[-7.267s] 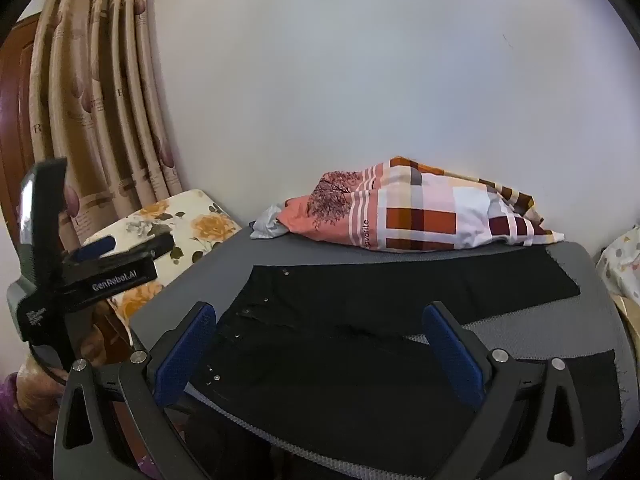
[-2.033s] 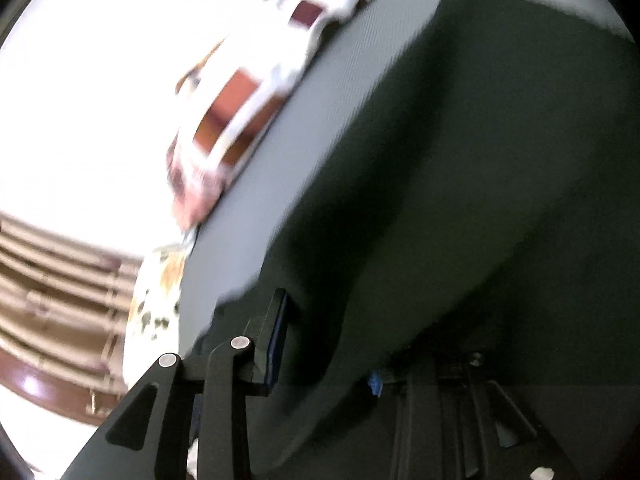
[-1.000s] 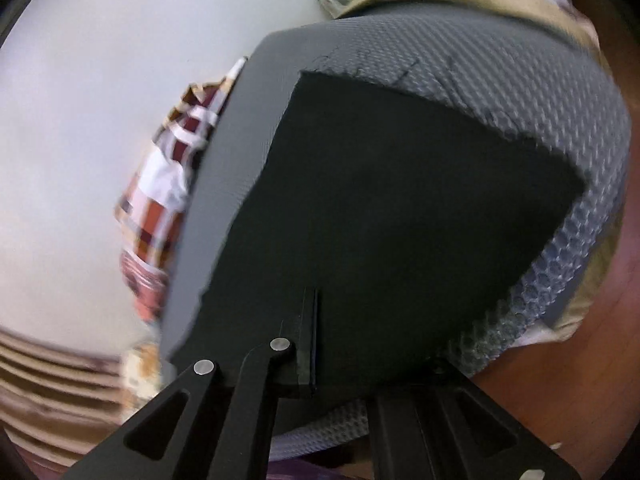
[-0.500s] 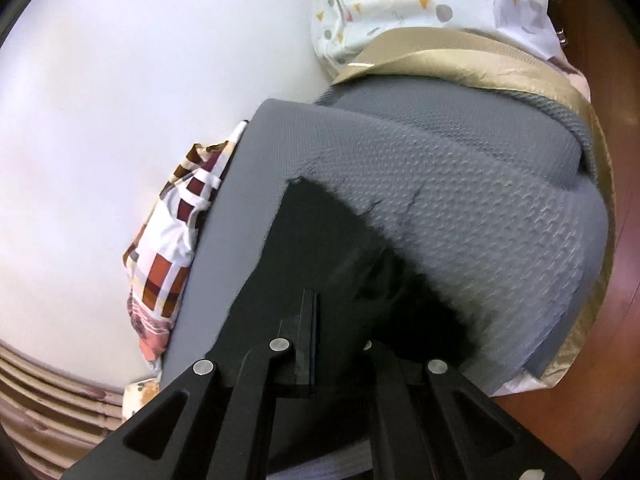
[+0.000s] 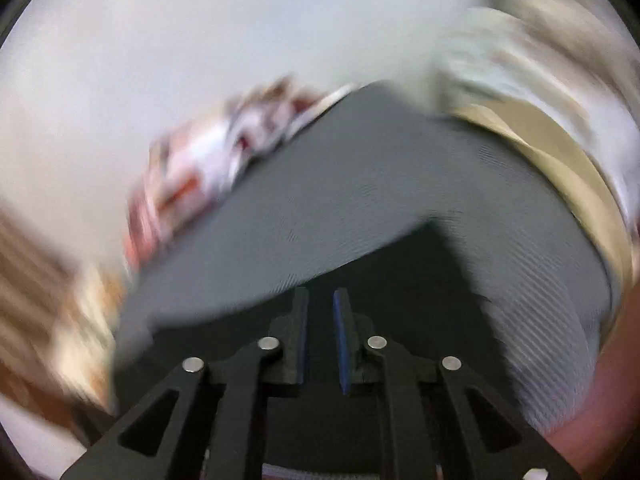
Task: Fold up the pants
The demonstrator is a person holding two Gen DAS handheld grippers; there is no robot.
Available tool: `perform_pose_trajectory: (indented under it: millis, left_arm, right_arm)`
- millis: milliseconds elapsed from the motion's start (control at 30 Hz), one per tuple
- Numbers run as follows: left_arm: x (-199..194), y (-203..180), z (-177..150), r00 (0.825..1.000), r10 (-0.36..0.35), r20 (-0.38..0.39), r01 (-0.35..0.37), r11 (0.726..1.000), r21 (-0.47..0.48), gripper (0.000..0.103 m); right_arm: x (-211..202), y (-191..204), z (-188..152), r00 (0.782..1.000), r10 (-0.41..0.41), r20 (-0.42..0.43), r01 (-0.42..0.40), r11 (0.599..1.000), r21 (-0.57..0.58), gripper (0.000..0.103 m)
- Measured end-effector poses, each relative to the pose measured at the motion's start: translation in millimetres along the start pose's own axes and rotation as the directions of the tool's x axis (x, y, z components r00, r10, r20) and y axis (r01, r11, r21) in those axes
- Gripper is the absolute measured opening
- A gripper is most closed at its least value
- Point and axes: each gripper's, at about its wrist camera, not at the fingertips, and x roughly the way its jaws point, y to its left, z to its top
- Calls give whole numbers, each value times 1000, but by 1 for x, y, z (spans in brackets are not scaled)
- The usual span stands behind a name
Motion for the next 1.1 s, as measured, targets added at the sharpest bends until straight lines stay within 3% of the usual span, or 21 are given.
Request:
perform_pose_trajectory:
  millis: [100, 267, 367, 600, 733, 800, 867, 933, 1067, 1100]
  left_arm:
    - [-12, 2, 3, 1000, 3, 30, -3, 1000, -20, 76]
    - [-29, 4, 15, 999, 5, 50, -2, 999, -55, 76]
    - [-30, 2, 22, 999, -17, 42, 20, 997, -79, 76]
    - [-27, -18, 39, 1000, -13, 23, 14, 999, -34, 76]
    - [-25, -32, 49, 1000, -23, 18, 23, 1000, -11, 76]
    - [-23, -38, 53, 1000, -24, 16, 24, 1000, 0, 76]
    - [-20, -44, 56, 1000, -26, 3, 26, 1000, 8, 76]
    - [-17, -49, 59, 1000, -28, -10, 28, 999, 16, 76]
    - [-17, -58, 61, 1000, -20, -22, 21, 999, 35, 76]
    - [-17, -61, 61, 1000, -20, -23, 21, 999, 39, 76]
  right_arm:
    - [45, 43, 8, 992, -91, -86, 66, 964, -256, 17]
    - [85, 58, 20, 977, -163, -137, 79, 877, -474, 16]
    - [101, 52, 24, 962, -199, -185, 67, 834, -548, 17]
    - [105, 44, 26, 943, -115, -312, -82, 828, -555, 23]
    - [100, 44, 20, 936, -111, -334, -124, 782, -610, 38]
    - [105, 42, 14, 928, -121, -352, -138, 765, -629, 39]
    - [106, 45, 8, 936, -127, -329, -136, 731, -669, 43]
    - [111, 44, 10, 936, -124, -330, -134, 741, -658, 37]
    - [109, 44, 9, 945, -124, -302, -110, 749, -653, 4]
    - [109, 45, 5, 949, -145, -282, -82, 746, -661, 4]
